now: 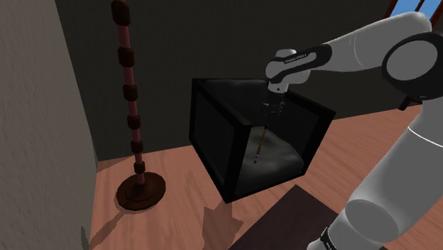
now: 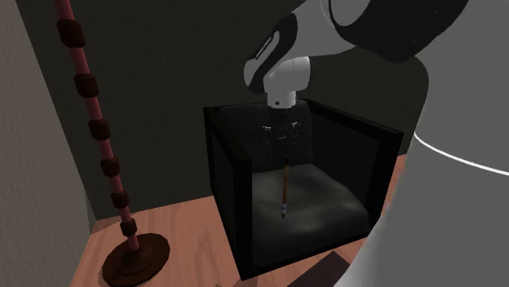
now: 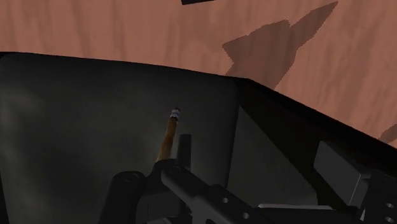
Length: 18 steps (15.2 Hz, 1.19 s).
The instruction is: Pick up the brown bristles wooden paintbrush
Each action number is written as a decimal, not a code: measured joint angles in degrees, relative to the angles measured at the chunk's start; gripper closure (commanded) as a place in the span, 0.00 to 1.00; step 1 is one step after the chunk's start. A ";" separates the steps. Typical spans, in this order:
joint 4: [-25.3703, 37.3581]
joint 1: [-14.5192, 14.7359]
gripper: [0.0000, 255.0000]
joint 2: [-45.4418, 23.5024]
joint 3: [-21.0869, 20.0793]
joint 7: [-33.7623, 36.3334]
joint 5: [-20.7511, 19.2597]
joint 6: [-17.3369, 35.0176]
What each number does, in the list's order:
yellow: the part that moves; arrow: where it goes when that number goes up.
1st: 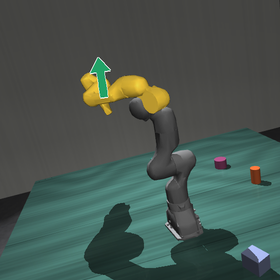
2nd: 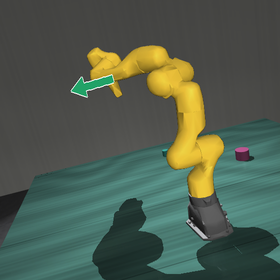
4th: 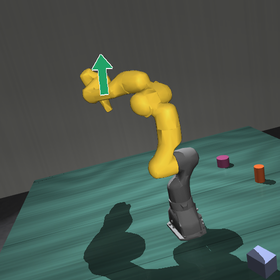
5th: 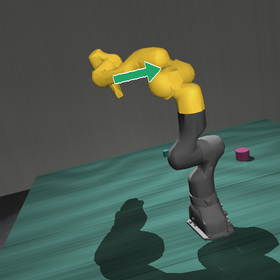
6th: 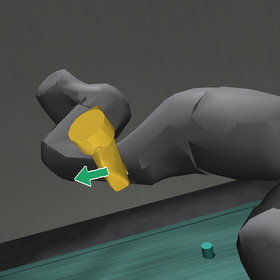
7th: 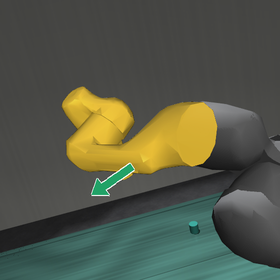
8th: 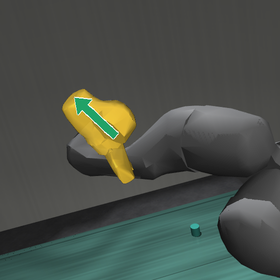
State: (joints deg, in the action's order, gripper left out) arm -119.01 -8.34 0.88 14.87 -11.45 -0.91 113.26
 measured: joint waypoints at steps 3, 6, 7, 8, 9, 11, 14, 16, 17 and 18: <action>4.57 -1.40 0.00 -6.52 1.26 -2.12 1.75 1.47; 8.71 -2.91 0.00 -12.07 2.06 -3.80 3.47 2.39; 10.65 -3.62 0.00 -14.24 2.34 -4.57 4.13 2.36; 12.81 -4.06 0.00 -16.26 2.41 -4.82 4.73 2.04; 13.58 -4.42 0.00 -17.57 2.44 -5.20 5.15 2.47; 13.19 -4.71 0.00 -18.48 2.47 -5.54 5.47 3.69; 12.59 -4.80 0.00 -19.73 2.29 -5.69 5.92 5.49; 12.17 -4.92 0.00 -20.54 2.19 -5.88 6.21 6.67; 12.12 -4.94 1.00 -20.77 2.16 -5.92 6.28 6.94; 12.13 -4.94 1.00 -20.91 2.13 -5.93 6.33 7.07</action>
State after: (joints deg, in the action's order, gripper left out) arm -106.88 -13.28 -20.03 17.00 -17.37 5.42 120.34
